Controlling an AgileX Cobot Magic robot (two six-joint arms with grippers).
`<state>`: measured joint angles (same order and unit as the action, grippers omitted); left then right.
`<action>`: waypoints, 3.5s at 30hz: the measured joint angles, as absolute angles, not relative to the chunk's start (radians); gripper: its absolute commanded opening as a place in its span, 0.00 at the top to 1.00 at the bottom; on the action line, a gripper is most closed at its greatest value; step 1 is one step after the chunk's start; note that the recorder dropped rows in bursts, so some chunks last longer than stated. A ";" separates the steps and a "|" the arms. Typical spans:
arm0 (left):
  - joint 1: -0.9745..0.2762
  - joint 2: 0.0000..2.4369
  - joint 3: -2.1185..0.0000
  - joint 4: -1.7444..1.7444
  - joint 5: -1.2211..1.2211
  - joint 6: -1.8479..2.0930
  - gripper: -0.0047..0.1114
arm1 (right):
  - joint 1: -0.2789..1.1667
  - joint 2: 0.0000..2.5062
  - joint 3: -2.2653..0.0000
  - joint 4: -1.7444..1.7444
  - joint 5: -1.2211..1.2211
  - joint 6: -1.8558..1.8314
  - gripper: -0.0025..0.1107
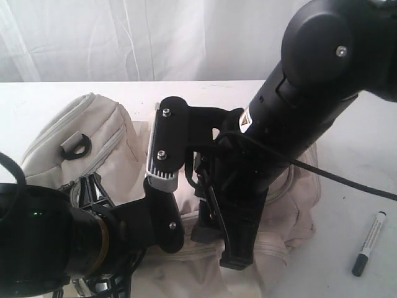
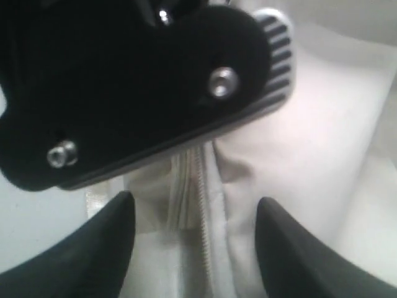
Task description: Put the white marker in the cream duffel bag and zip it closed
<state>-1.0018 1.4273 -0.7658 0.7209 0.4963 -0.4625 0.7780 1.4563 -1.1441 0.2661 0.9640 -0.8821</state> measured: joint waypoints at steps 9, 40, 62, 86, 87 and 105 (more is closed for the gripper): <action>-1.002 1.427 -0.766 0.721 0.494 -0.462 0.96 | 0.778 1.523 -1.144 0.207 0.875 -0.884 0.57; -1.002 1.427 -0.766 0.712 0.501 -0.462 0.96 | 0.680 1.489 -1.143 -0.331 0.470 -0.501 0.98; -1.002 1.421 -0.596 0.558 0.441 -0.408 0.96 | 0.481 1.499 -1.168 -0.358 0.176 -0.497 0.98; -1.002 1.421 -0.571 0.550 0.401 -0.408 0.96 | 0.470 1.573 -1.234 -0.313 0.269 -0.525 0.98; -1.002 1.421 -0.571 0.546 0.399 -0.409 0.96 | 0.470 1.577 -1.234 -0.304 0.288 -0.525 0.98; -1.002 1.425 -0.739 0.534 0.461 -0.411 0.96 | 0.464 1.499 -1.234 -0.184 0.477 -0.263 0.50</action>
<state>-1.0018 1.4248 -0.7392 0.5335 0.4606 -0.4115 0.4643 1.4989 -1.2341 -0.1836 0.4767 -0.2634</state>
